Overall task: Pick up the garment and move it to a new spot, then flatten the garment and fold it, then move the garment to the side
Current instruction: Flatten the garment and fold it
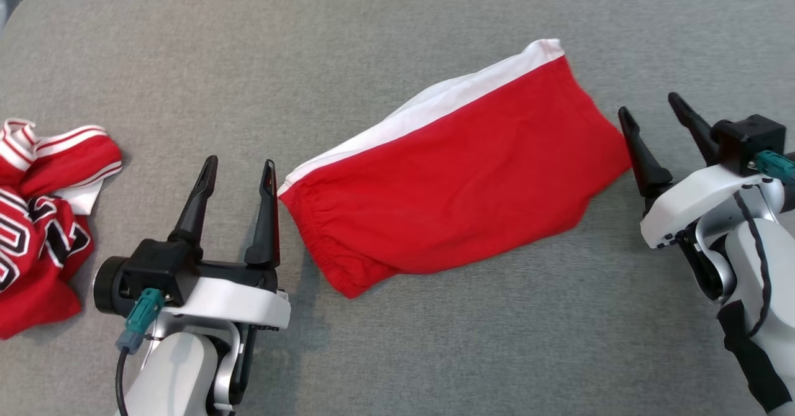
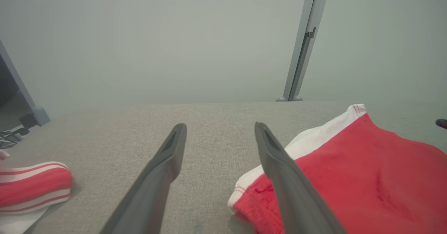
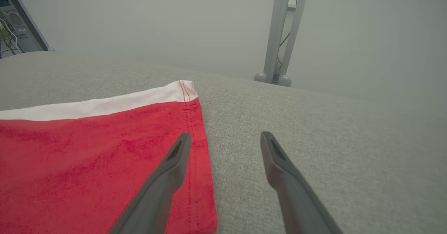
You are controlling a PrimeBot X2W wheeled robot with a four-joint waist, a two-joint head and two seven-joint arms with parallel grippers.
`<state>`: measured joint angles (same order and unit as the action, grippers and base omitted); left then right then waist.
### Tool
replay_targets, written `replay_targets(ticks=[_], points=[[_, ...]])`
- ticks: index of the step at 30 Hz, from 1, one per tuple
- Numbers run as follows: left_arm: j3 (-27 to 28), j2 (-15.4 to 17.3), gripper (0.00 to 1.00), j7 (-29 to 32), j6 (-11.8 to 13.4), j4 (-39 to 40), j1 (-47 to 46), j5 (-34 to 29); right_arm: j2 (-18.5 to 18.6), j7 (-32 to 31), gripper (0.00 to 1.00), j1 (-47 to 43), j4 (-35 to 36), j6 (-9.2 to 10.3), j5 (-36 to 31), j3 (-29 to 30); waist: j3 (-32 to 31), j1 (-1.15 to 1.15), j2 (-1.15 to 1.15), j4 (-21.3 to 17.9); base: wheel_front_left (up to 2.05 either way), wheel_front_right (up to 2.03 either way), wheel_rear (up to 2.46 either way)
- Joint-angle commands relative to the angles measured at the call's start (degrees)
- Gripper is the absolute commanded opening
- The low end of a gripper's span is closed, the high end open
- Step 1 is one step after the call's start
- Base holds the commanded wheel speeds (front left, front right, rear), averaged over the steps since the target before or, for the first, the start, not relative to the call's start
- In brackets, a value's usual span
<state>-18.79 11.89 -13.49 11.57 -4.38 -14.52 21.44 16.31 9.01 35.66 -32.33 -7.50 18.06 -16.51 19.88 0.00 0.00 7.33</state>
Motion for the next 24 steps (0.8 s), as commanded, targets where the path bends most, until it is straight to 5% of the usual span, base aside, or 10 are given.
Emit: replay_targets(ticks=[1,9,10,11,12,13,24], points=[[-0.2,-0.3,1.0,-0.5,-0.5,-0.5,-1.2,0.1,0.7,-0.1,1.0,1.6,-3.1,0.03,0.6,-1.3,1.8,0.0,0.0,2.1,0.0,0.0,0.0],[0.0,-1.5,1.0,-1.1,-0.8,-2.5,-2.4,0.3,-1.3,-2.7,1.0,4.8,-14.4,0.02,5.3,-8.5,3.3,0.0,0.0,3.5,0.0,0.0,0.0],[0.2,-1.5,1.0,-1.2,-0.8,-2.7,-2.5,0.3,-1.7,-3.1,0.89,5.1,-15.0,0.01,6.3,-9.7,3.4,0.0,0.0,3.4,0.0,0.0,0.0],[0.3,-1.5,1.0,-1.3,-0.9,-2.8,-2.7,0.3,-2.0,-3.2,0.5,5.4,-15.3,-0.02,7.2,-10.8,3.5,0.0,0.0,3.3,0.0,0.0,0.0],[0.3,-1.4,1.0,-1.3,-0.9,-2.8,-2.8,0.2,-2.2,-3.6,0.31,5.7,-15.6,-0.05,8.1,-11.9,3.6,0.0,0.0,3.2,0.0,0.0,0.0],[0.4,-1.4,1.0,-1.3,-0.9,-2.9,-2.8,0.2,-2.5,-3.7,0.0,5.9,-15.7,-0.05,9.3,-13.1,3.6,0.0,0.0,3.1,0.0,0.0,0.0],[0.8,-1.6,1.0,-1.5,-1.3,-3.6,-2.6,0.6,-1.0,0.3,0.0,7.0,-14.6,-0.02,18.4,-18.8,2.5,0.0,0.0,1.1,0.0,0.0,0.0]])
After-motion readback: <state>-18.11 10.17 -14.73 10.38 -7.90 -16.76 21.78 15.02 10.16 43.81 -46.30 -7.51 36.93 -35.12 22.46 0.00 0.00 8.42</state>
